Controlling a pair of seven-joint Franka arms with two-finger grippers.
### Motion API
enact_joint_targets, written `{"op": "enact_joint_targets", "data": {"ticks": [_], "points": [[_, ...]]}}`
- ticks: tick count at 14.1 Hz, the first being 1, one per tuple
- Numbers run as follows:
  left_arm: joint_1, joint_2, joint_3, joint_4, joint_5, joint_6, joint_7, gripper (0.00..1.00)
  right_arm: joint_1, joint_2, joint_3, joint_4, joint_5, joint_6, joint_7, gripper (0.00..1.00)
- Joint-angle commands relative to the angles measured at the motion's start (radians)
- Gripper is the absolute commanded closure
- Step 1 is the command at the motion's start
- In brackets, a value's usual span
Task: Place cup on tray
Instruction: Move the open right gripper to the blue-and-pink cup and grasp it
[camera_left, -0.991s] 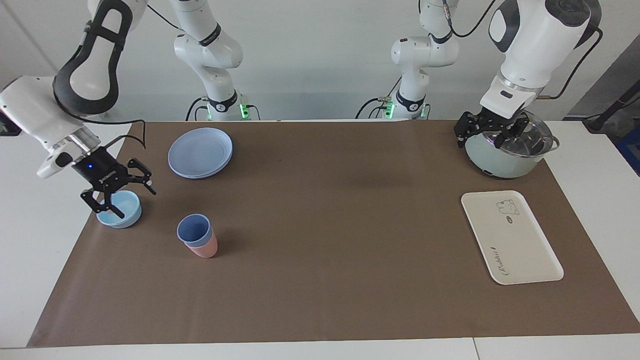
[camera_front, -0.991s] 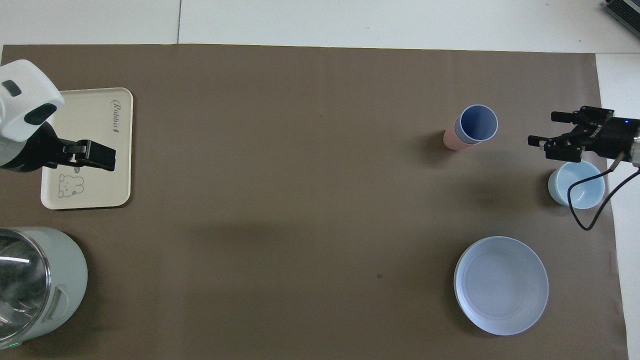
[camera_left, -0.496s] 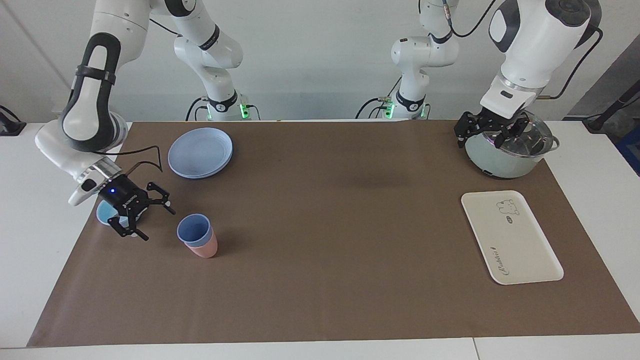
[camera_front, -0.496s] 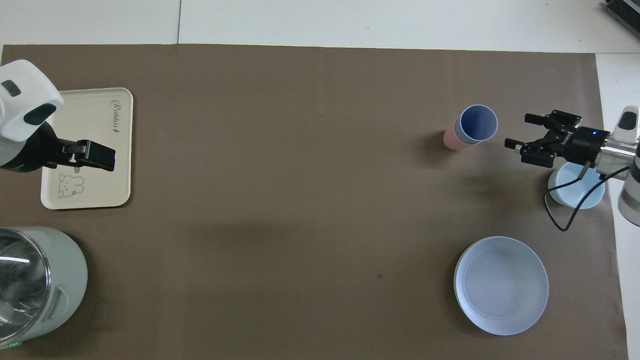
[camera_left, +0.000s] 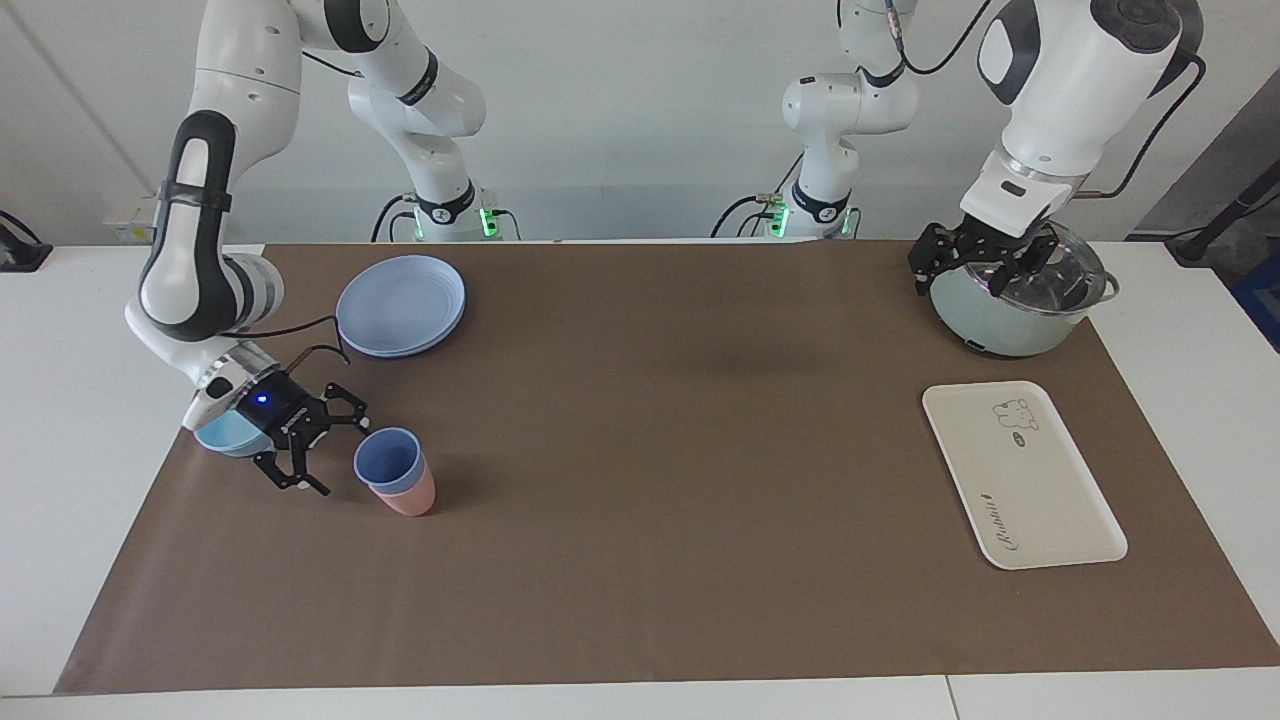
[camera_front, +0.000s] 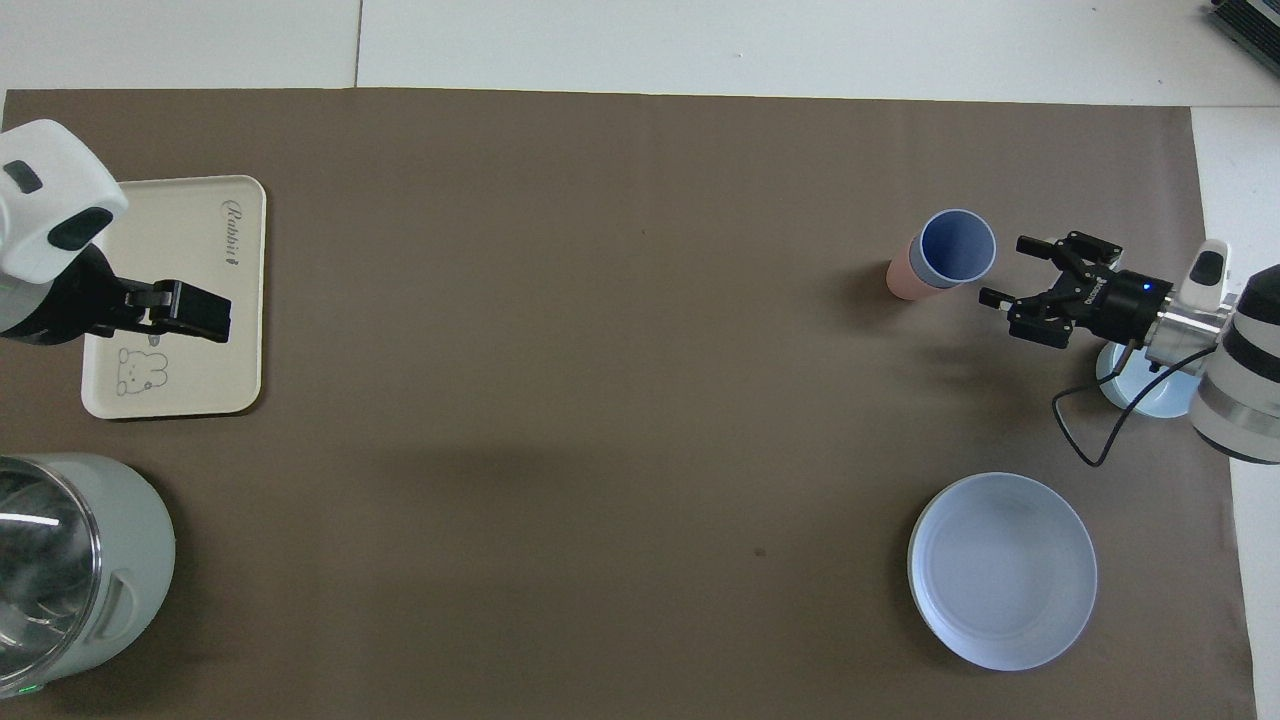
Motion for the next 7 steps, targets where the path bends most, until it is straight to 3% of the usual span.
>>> {"op": "enact_joint_targets", "data": {"ticks": [1,7], "points": [[0.0,-0.029,0.005,-0.029,0.021,-0.001,0.006,0.0,0.03,0.004,0.003,-0.042,0.134,0.001,-0.108,0.0],[-0.008,-0.029,0.005,-0.029,0.021,-0.001,0.0,0.0,0.062,0.003,0.003,-0.068,0.205,0.032,-0.183,0.0]]}}
